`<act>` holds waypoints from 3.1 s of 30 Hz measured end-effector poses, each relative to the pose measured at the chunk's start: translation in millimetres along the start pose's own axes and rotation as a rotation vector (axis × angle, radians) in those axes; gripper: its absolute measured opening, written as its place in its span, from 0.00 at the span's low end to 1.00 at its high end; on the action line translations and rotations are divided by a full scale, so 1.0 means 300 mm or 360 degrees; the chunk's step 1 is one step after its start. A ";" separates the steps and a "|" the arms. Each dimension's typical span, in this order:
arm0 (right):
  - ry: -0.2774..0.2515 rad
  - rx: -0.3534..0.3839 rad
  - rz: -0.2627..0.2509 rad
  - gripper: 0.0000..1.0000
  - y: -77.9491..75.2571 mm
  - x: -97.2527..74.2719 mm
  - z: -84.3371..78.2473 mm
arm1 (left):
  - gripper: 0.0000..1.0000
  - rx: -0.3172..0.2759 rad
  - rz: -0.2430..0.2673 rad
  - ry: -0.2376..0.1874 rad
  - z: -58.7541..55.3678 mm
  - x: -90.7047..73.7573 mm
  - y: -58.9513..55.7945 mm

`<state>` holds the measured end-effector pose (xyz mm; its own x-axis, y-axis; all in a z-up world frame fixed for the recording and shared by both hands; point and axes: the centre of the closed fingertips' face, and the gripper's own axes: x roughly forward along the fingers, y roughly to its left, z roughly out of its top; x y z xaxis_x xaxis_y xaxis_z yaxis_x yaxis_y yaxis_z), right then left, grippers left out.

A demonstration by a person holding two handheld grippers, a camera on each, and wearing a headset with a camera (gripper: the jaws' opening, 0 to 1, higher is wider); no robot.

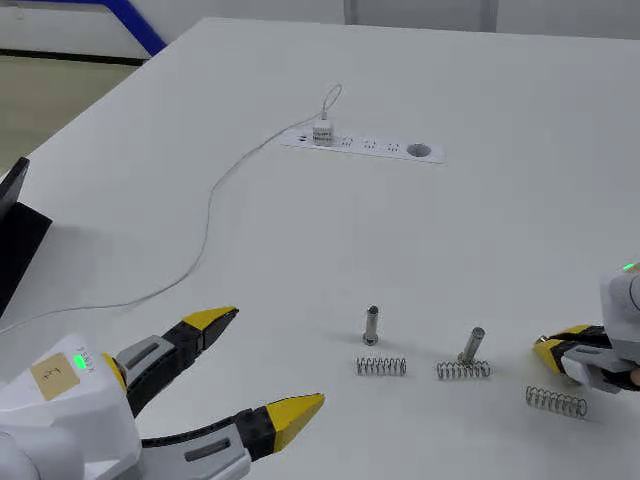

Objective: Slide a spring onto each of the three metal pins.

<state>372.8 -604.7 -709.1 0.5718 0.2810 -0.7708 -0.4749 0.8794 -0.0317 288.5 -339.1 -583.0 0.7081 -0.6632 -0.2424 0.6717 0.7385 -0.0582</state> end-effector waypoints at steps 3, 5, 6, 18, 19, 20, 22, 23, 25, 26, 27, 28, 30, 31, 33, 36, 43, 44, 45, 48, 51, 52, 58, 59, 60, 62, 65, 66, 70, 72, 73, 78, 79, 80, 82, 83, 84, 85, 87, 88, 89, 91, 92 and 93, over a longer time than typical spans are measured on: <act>-0.0006 -0.0006 0.0025 0.09 0.001 0.003 0.007 | 0.70 -0.0003 0.0006 -0.0003 0.001 -0.001 0.002; 0.0014 0.0002 0.0043 0.09 0.000 0.004 0.006 | 0.70 -0.0007 0.0011 -0.0002 0.000 -0.001 0.005; 0.0026 -0.0012 0.0054 0.09 0.000 0.001 0.004 | 0.70 -0.0006 0.0013 -0.0001 -0.001 -0.001 0.007; 0.0045 -0.0125 0.0059 0.06 -0.002 -0.007 0.009 | 0.69 0.0008 0.0018 0.0001 0.000 -0.001 0.007; 0.0044 -0.0127 0.0058 0.06 -0.002 -0.009 0.009 | 0.69 0.0008 0.0021 -0.0002 0.000 -0.001 0.008; 0.0043 -0.0132 0.0061 0.06 0.000 -0.010 0.009 | 0.69 0.0006 0.0023 -0.0003 0.001 -0.002 0.010; 0.0037 -0.0137 0.0061 0.06 -0.001 -0.011 0.010 | 0.69 0.0002 0.0027 -0.0003 0.001 -0.002 0.011; 0.0025 -0.0139 0.0065 0.06 0.000 -0.011 0.014 | 0.69 0.0002 0.0029 -0.0004 0.001 -0.002 0.012; 0.0016 -0.0134 0.0066 0.06 0.001 -0.014 0.014 | 0.69 0.0007 0.0029 0.0002 -0.001 -0.003 0.012; 0.0010 -0.0128 0.0068 0.06 0.002 -0.018 0.014 | 0.69 0.0006 0.0026 0.0001 -0.001 -0.002 0.011; 0.0004 -0.0122 0.0069 0.06 0.001 -0.019 0.016 | 0.69 0.0008 0.0026 0.0001 0.000 -0.002 0.011; -0.0001 -0.0118 0.0067 0.06 0.001 -0.021 0.015 | 0.69 0.0013 0.0026 0.0003 -0.001 -0.002 0.011; -0.0012 -0.0114 0.0065 0.06 -0.001 -0.026 0.017 | 0.69 0.0013 0.0024 0.0006 -0.002 -0.003 0.010; -0.0023 -0.0107 0.0066 0.06 -0.003 -0.029 0.021 | 0.69 0.0013 0.0024 0.0005 -0.002 -0.003 0.010; -0.0038 -0.0096 0.0062 0.06 -0.006 -0.034 0.024 | 0.68 0.0016 0.0025 0.0005 -0.002 -0.003 0.011; -0.0055 -0.0103 0.0061 0.06 -0.005 -0.038 0.028 | 0.68 0.0016 0.0023 0.0005 -0.002 -0.003 0.010; -0.0101 -0.0084 0.0060 0.06 0.000 -0.056 0.043 | 0.68 0.0013 0.0025 0.0007 -0.002 -0.003 0.011; -0.0108 -0.0087 0.0059 0.06 0.000 -0.057 0.045 | 0.68 0.0015 0.0028 0.0008 -0.003 -0.004 0.013; -0.0112 -0.0090 0.0060 0.06 -0.001 -0.059 0.047 | 0.68 0.0016 0.0029 0.0010 -0.004 -0.004 0.013; -0.0137 -0.0098 0.0064 0.06 0.003 -0.076 0.052 | 0.67 0.0016 0.0023 0.0017 -0.007 -0.004 0.011; -0.0162 -0.0103 0.0060 0.06 -0.001 -0.087 0.058 | 0.67 0.0021 0.0015 0.0024 -0.009 -0.002 0.006; -0.0168 -0.0103 0.0058 0.06 -0.002 -0.090 0.058 | 0.67 0.0021 0.0012 0.0027 -0.010 -0.002 0.005; -0.0200 -0.0090 0.0055 0.06 -0.004 -0.105 0.060 | 0.67 0.0025 0.0002 0.0032 -0.013 -0.001 0.002; -0.0206 -0.0093 0.0054 0.06 -0.003 -0.108 0.060 | 0.67 0.0022 -0.0002 0.0033 -0.014 -0.001 0.000; -0.0215 -0.0098 0.0049 0.06 -0.001 -0.113 0.060 | 0.67 0.0020 -0.0009 0.0030 -0.013 0.000 -0.002; -0.0238 -0.0108 0.0050 0.06 0.003 -0.120 0.063 | 0.67 0.0025 -0.0016 0.0030 -0.013 0.000 -0.006; -0.0268 -0.0106 0.0056 0.06 0.010 -0.136 0.072 | 0.67 0.0033 -0.0017 0.0038 -0.015 0.001 -0.009; -0.0276 -0.0105 0.0056 0.06 0.013 -0.141 0.073 | 0.67 0.0032 -0.0016 0.0039 -0.016 0.000 -0.008; -0.0312 -0.0109 0.0054 0.07 0.019 -0.158 0.079 | 0.67 0.0029 -0.0012 0.0030 -0.013 -0.001 -0.006; -0.0328 -0.0099 0.0059 0.07 0.024 -0.171 0.081 | 0.67 0.0031 -0.0012 0.0033 -0.014 -0.002 -0.006; -0.0336 -0.0102 0.0057 0.07 0.026 -0.178 0.081 | 0.67 0.0032 -0.0013 0.0034 -0.014 -0.002 -0.006; -0.0364 -0.0097 0.0059 0.07 0.037 -0.206 0.077 | 0.67 0.0041 -0.0022 0.0039 -0.014 -0.001 -0.012; -0.0366 -0.0094 0.0060 0.07 0.037 -0.206 0.074 | 0.67 0.0042 -0.0022 0.0036 -0.013 -0.001 -0.012; -0.0370 -0.0093 0.0061 0.07 0.038 -0.207 0.073 | 0.67 0.0043 -0.0023 0.0036 -0.013 -0.001 -0.012; -0.0378 -0.0086 0.0062 0.07 0.038 -0.209 0.068 | 0.67 0.0042 -0.0022 0.0038 -0.014 -0.001 -0.012; -0.0381 -0.0080 0.0066 0.07 0.040 -0.211 0.065 | 0.67 0.0044 -0.0021 0.0040 -0.015 -0.001 -0.011; -0.0389 -0.0086 0.0066 0.07 0.040 -0.210 0.064 | 0.67 0.0043 -0.0022 0.0039 -0.015 -0.001 -0.011; -0.0399 -0.0096 0.0069 0.07 0.044 -0.215 0.062 | 0.67 0.0039 -0.0024 0.0033 -0.013 -0.001 -0.012; -0.0437 -0.0122 0.0062 0.07 0.044 -0.214 0.060 | 0.67 0.0037 -0.0021 0.0032 -0.012 -0.002 -0.010; -0.0450 -0.0120 0.0060 0.07 0.044 -0.213 0.059 | 0.67 0.0040 -0.0017 0.0038 -0.014 -0.002 -0.009; -0.0467 -0.0105 0.0072 0.07 0.049 -0.218 0.054 | 0.67 0.0040 -0.0017 0.0044 -0.017 -0.002 -0.008; -0.0497 -0.0074 0.0061 0.07 0.045 -0.220 0.052 | 0.67 0.0040 -0.0018 0.0044 -0.017 -0.002 -0.009; -0.0494 -0.0068 0.0057 0.07 0.042 -0.214 0.049 | 0.67 0.0040 -0.0020 0.0045 -0.018 -0.001 -0.010; -0.0512 -0.0058 0.0053 0.07 0.040 -0.218 0.051 | 0.67 0.0039 -0.0024 0.0046 -0.018 -0.001 -0.012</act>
<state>340.0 -606.5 -649.4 0.7347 0.4215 -0.5316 -0.5173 0.8550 -0.0370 284.8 -340.8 -588.1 0.6916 -0.6702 -0.2695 0.6877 0.7250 -0.0383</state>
